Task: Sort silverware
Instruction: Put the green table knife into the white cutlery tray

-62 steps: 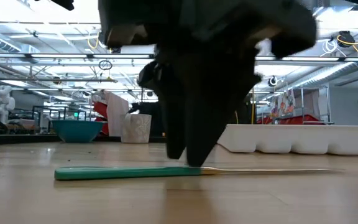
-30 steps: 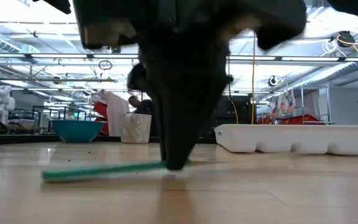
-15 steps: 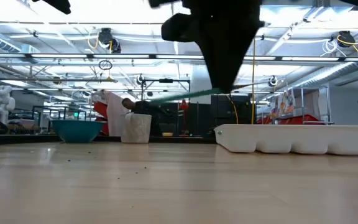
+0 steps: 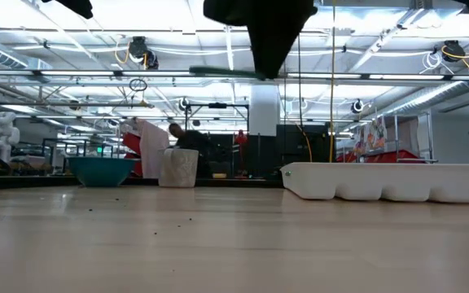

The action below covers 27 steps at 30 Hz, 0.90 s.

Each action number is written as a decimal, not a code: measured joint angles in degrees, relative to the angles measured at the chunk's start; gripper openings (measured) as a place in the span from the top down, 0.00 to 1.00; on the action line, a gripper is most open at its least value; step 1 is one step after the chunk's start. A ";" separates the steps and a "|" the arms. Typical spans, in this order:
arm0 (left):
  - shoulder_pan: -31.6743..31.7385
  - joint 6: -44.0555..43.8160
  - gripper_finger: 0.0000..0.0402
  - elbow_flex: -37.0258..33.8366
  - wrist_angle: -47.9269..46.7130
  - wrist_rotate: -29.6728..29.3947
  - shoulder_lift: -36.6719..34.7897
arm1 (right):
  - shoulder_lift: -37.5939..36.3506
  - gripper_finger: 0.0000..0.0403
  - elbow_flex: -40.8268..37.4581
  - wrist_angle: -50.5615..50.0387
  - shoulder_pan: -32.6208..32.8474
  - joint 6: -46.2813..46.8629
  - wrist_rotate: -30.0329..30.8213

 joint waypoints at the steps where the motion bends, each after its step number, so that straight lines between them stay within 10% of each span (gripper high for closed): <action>1: -0.01 0.00 0.72 0.00 0.03 0.00 0.01 | -0.70 1.00 0.00 -0.03 -0.11 -0.49 -0.05; 27: 0.00 -1.53 0.72 0.00 0.26 -3.87 0.02 | -40.60 1.00 0.00 0.01 -1.94 5.71 -4.31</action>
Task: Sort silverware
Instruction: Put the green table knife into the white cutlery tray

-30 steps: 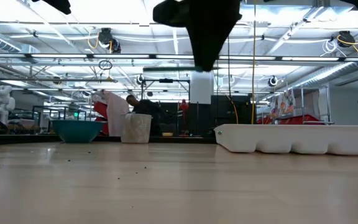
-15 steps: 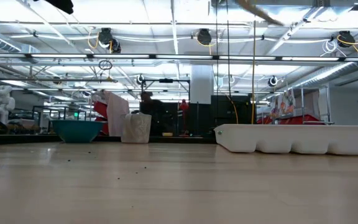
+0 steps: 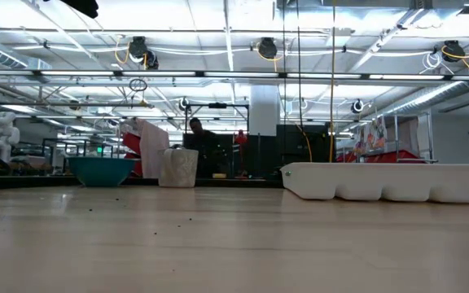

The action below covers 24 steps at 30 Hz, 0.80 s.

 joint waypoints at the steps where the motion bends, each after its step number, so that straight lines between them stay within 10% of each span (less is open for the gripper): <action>1: 0.01 -0.39 0.72 0.00 0.01 0.00 0.00 | -1.64 1.00 0.01 -0.01 0.02 0.73 -0.06; 15: 0.01 -1.40 0.72 0.00 0.08 -3.62 0.00 | -20.09 1.00 -3.85 0.37 0.92 4.69 9.80; 24: 0.01 -1.31 0.72 0.00 0.16 -3.63 0.00 | -22.84 1.00 -34.34 22.53 0.47 -4.07 -1.12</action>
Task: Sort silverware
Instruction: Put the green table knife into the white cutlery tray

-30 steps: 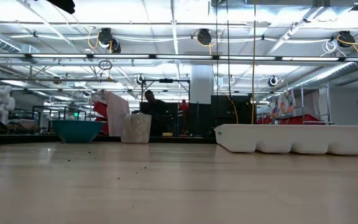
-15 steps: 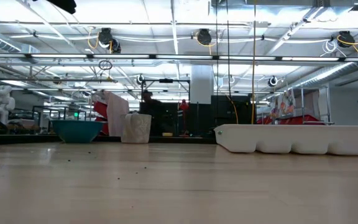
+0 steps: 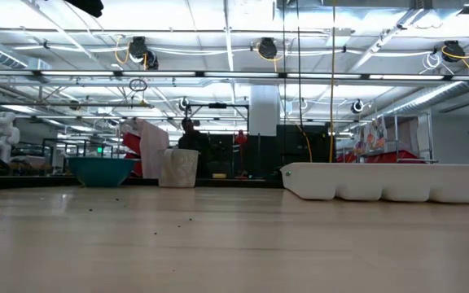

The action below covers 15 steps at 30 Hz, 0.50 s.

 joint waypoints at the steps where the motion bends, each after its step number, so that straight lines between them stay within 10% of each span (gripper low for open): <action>1: 0.00 -0.06 0.72 0.00 0.00 0.00 0.00 | -0.80 1.00 -4.04 1.62 -0.79 -0.69 -1.14; 8: 0.00 -0.16 0.72 0.00 0.04 0.02 0.00 | -2.85 1.00 -27.56 9.25 -8.09 -6.02 -17.75; 15: 0.00 -2.55 0.72 0.00 0.07 0.02 0.00 | -1.24 1.00 -39.52 9.50 -14.89 -22.30 -19.92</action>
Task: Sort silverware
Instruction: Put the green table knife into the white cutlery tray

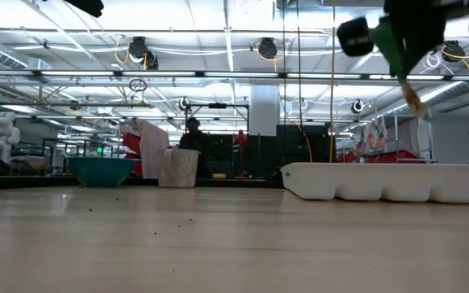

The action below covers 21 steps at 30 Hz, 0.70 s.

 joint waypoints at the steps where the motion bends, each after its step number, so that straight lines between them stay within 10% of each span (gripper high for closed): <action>1: 0.00 -0.46 0.72 0.00 -0.02 0.00 0.00 | 0.22 1.00 -0.60 -0.20 -1.17 -3.15 0.05; 21: 2.13 -4.17 0.72 0.00 -0.09 -0.20 0.00 | 21.13 1.00 -0.75 0.02 -14.80 -49.36 21.16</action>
